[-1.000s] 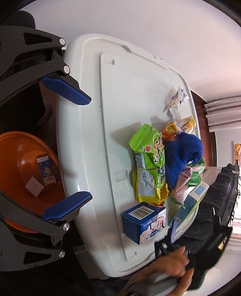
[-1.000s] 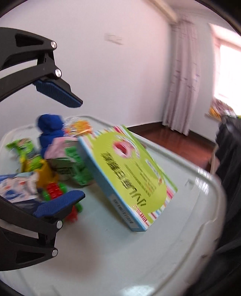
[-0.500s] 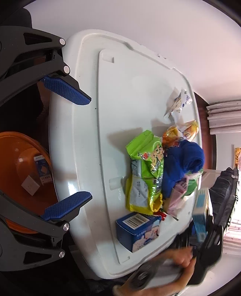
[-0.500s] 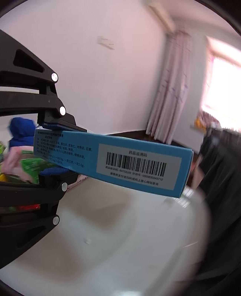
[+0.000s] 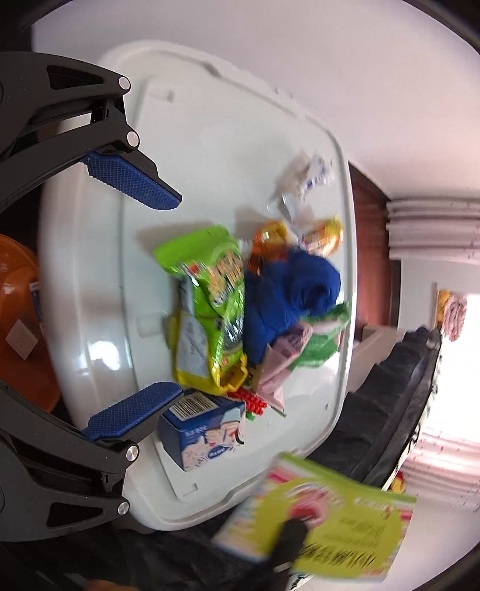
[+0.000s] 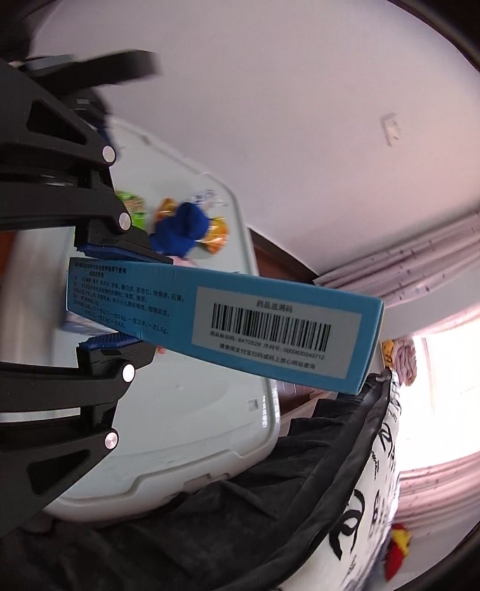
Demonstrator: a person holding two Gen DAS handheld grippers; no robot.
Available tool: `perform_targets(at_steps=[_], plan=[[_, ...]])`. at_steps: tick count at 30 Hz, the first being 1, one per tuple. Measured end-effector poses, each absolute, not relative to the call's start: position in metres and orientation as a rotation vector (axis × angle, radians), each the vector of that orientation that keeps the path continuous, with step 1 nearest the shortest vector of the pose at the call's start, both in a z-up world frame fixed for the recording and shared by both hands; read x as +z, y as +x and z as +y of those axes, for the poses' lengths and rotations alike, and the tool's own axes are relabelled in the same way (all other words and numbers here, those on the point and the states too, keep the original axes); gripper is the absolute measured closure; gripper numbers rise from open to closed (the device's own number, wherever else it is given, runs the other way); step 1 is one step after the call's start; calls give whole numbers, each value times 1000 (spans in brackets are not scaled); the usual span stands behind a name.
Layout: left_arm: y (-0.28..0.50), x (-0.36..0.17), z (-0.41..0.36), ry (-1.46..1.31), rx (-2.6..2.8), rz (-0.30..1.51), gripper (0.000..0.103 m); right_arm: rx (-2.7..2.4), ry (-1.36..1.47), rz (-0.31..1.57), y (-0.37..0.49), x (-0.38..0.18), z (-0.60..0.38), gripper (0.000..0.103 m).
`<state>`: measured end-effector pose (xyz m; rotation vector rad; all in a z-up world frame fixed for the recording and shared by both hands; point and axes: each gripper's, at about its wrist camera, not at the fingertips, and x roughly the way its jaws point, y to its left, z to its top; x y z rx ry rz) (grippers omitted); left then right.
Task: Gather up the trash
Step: 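Grasp the green snack wrapper with the left gripper while the right holds the box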
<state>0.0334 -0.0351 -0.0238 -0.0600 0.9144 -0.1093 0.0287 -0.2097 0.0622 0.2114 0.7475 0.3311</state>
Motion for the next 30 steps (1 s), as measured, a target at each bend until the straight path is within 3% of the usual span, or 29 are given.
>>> perform_targets(at_steps=[7,8,10,13,20,30], plan=[[71,-51,-12,-193,-104,945,11,344,154,755,0,50,-196,71],[79,-59,-11,-215,-98,952,19,348,156,758,-4,50,-195,71],[88,-71,-15,-197,-97,951,45,352,160,764,-7,49,-194,71],[86,-71,-14,-218,-134,895,57,357,168,772,-10,45,-193,71],[76,-58,10,-347,-129,892,63,350,173,769,-13,43,-194,71],[-4,38,-1,-161,-156,710,64,403,119,746,-32,61,-186,71]])
